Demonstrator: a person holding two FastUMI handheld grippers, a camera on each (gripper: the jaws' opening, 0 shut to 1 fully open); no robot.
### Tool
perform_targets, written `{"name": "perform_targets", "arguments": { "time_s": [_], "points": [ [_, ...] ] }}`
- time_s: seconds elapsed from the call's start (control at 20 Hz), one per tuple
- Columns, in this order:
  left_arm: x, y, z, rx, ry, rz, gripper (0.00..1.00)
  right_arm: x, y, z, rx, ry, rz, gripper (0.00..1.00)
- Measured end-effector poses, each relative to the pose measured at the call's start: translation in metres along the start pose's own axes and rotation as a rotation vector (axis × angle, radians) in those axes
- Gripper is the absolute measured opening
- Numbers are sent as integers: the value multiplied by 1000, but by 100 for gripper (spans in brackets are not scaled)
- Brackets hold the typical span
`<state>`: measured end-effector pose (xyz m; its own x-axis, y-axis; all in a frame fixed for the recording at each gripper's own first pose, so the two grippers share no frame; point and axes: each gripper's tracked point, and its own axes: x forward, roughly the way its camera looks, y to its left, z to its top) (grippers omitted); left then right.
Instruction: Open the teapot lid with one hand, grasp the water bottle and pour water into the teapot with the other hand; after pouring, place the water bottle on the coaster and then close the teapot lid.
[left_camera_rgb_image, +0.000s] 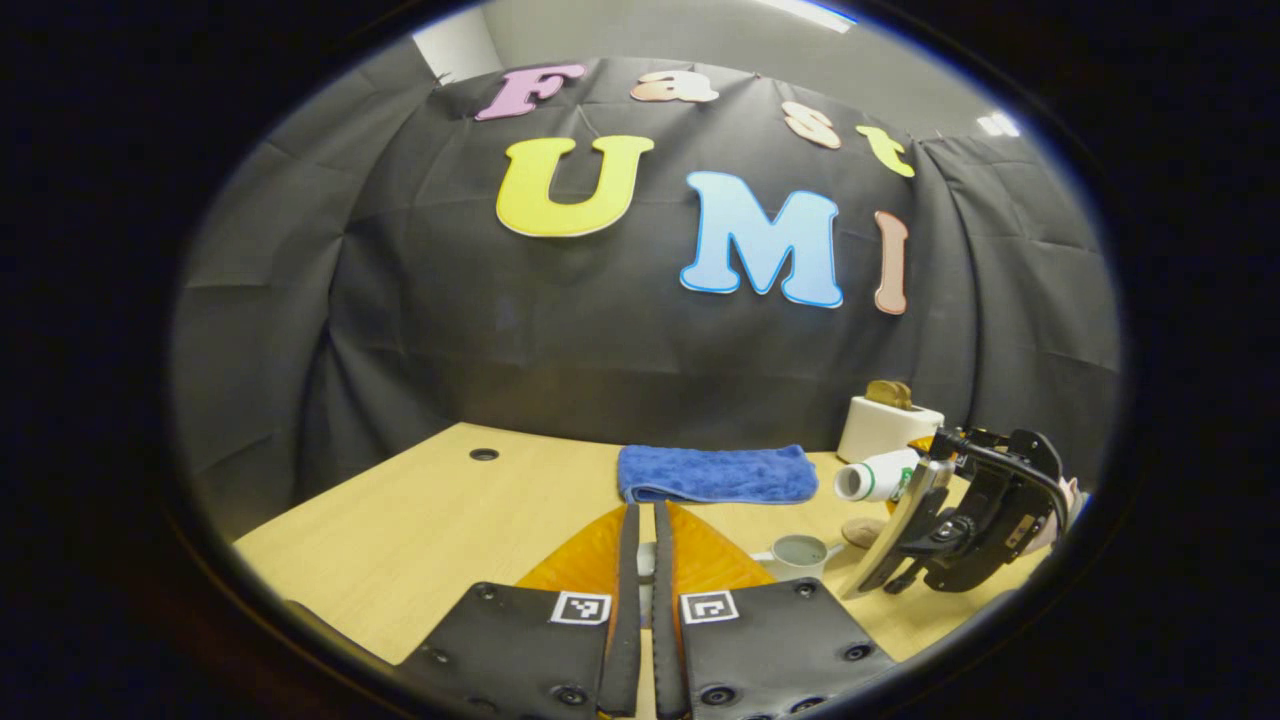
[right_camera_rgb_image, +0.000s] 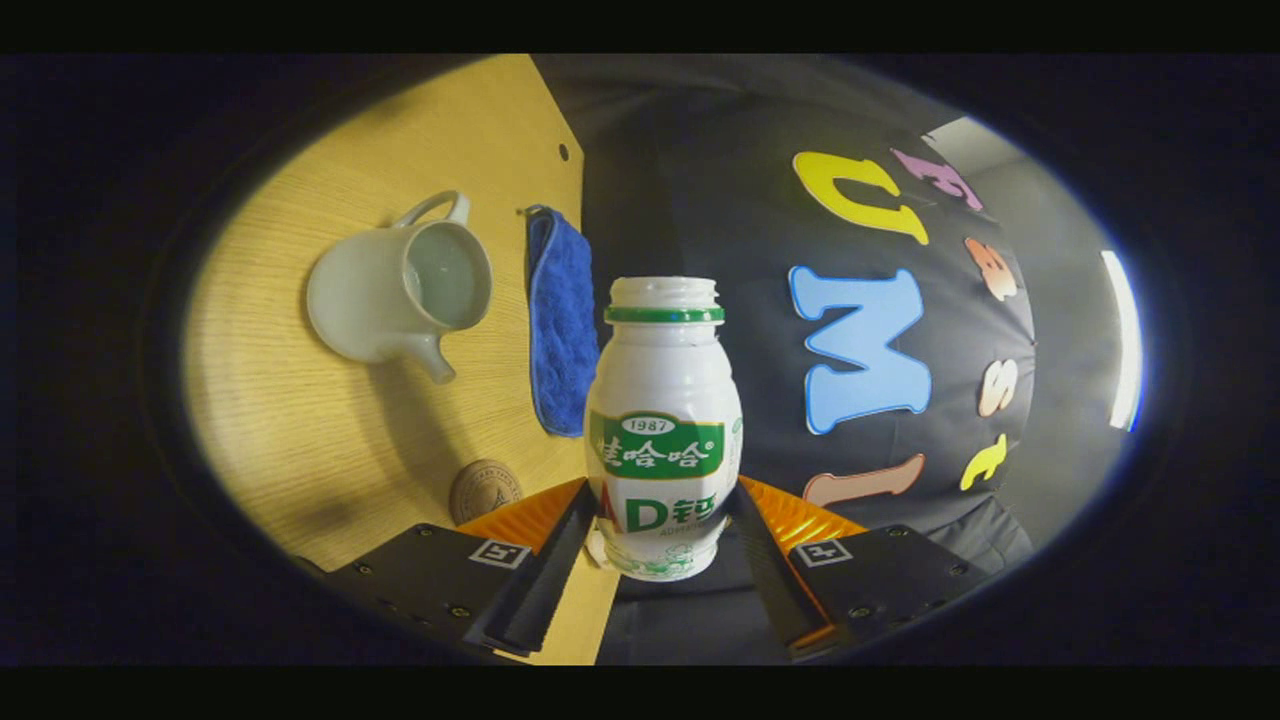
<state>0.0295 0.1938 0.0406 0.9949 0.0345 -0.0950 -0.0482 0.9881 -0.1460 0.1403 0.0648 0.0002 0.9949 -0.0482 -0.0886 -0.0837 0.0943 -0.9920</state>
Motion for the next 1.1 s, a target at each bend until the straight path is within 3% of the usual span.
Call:
{"name": "perform_targets", "arguments": {
  "time_s": [1.1],
  "points": [
    [-3, 1, 1, 2, 5, -2, 11, 4, -29, 19, -190, -55, -77, 81]
  ]
}}
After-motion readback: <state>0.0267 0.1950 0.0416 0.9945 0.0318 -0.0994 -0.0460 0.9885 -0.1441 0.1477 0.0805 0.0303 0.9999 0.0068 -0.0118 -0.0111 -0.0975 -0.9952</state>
